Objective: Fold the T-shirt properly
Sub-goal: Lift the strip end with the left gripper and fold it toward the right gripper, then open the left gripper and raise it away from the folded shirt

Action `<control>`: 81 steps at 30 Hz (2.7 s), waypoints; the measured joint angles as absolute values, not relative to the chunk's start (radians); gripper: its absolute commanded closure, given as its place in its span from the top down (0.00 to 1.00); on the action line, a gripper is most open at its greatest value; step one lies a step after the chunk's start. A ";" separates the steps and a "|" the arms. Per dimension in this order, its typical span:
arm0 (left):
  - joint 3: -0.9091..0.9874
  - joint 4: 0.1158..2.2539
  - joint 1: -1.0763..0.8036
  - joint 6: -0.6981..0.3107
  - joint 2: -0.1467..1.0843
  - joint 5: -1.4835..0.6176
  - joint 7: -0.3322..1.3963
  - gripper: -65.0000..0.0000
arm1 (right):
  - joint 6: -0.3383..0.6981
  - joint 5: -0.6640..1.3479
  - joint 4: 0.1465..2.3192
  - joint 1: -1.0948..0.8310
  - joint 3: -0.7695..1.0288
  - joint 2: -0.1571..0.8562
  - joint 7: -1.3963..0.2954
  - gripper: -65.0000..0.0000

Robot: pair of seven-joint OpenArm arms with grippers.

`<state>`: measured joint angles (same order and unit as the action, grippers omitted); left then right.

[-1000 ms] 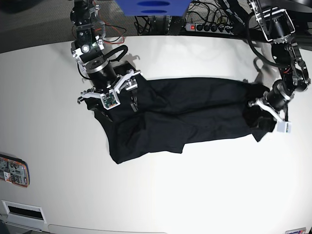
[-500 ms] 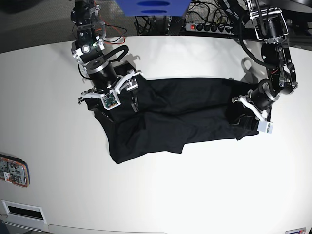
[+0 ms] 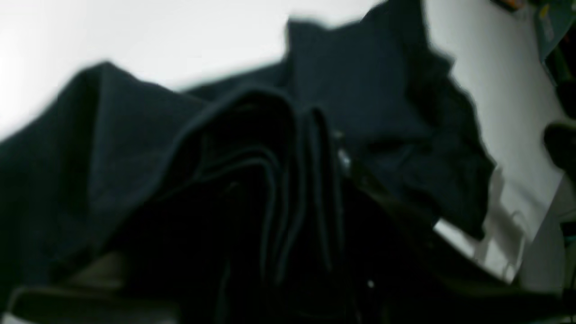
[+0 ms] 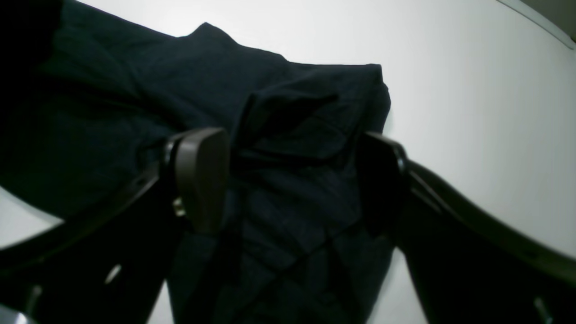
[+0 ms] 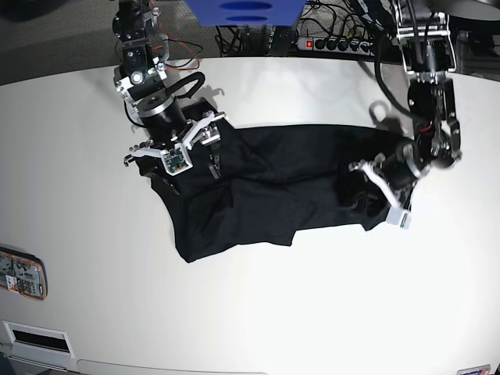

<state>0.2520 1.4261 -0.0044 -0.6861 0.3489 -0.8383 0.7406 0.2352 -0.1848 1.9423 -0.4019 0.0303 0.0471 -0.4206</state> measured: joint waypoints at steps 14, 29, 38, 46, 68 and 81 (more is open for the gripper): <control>0.152 1.427 -0.017 -0.692 0.338 -0.661 0.736 0.16 | 0.236 -0.184 1.942 -0.402 0.031 0.047 -0.421 0.65; 0.199 1.426 0.007 -0.696 0.292 -0.478 0.742 0.76 | 0.236 -0.185 1.942 -0.403 0.033 0.047 -0.421 0.65; 0.179 1.429 0.107 -0.693 0.251 -0.479 0.746 0.76 | 0.235 -0.185 1.942 -0.404 0.032 0.047 -0.421 0.65; 0.105 1.429 0.122 -0.696 0.221 -0.480 0.786 0.76 | 0.236 -0.184 1.942 -0.404 0.035 0.047 -0.421 0.65; 0.397 1.945 -0.224 -0.696 0.280 -0.478 0.723 0.76 | 0.229 -0.072 1.937 -0.196 0.186 0.039 -0.788 0.66; 0.678 2.043 -0.536 -0.704 0.277 -0.480 0.442 0.76 | 0.226 0.289 1.751 -0.032 0.429 0.037 -1.015 0.66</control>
<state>0.6777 2.0430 -0.5362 -0.7036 0.2771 -0.4801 0.4416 0.2264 0.2893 1.7508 -0.0322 0.4294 0.0368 -1.0149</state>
